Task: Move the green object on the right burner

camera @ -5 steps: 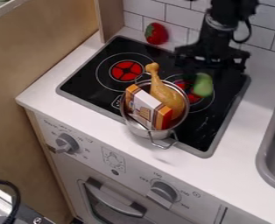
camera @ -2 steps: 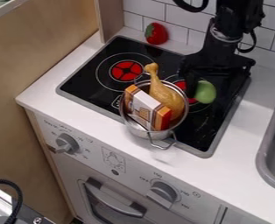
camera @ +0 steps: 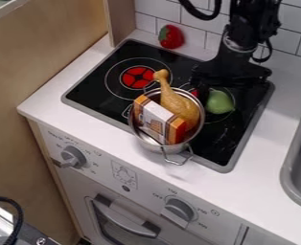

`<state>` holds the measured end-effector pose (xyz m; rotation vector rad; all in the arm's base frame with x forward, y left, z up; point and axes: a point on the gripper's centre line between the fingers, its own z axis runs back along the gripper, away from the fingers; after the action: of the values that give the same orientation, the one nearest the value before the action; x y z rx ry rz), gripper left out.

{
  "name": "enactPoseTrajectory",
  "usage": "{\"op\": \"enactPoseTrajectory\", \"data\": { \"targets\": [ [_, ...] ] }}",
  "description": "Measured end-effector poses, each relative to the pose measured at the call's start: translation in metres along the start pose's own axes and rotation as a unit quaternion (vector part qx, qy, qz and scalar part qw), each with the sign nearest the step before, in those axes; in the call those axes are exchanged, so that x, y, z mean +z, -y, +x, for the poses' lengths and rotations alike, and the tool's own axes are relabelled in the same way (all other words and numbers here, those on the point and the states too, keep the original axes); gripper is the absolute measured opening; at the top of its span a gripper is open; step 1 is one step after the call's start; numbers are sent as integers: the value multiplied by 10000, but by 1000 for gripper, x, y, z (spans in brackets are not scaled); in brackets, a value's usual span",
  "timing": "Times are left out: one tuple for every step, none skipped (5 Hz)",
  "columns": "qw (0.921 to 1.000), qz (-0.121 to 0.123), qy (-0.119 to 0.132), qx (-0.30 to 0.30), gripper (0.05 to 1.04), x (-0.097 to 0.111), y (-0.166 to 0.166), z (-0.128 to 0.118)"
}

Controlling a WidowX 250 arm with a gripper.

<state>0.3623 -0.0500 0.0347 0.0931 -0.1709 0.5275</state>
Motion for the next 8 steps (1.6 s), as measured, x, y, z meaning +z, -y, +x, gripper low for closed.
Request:
{"op": "enactPoseTrajectory", "data": {
  "targets": [
    [10000,-4,-37,17,995,8,0,7],
    [9998,-10,-189,30,995,18,0,14],
    [9992,56,-384,30,995,22,1,19],
    [9986,72,-528,30,995,36,0,27],
    [9960,199,-855,-141,995,45,-7,26],
    [9918,347,-1145,-440,995,47,-15,20],
    [9895,420,-1237,-620,995,48,-20,19],
    [9876,446,-1321,-720,995,48,-25,18]
  ]
}}
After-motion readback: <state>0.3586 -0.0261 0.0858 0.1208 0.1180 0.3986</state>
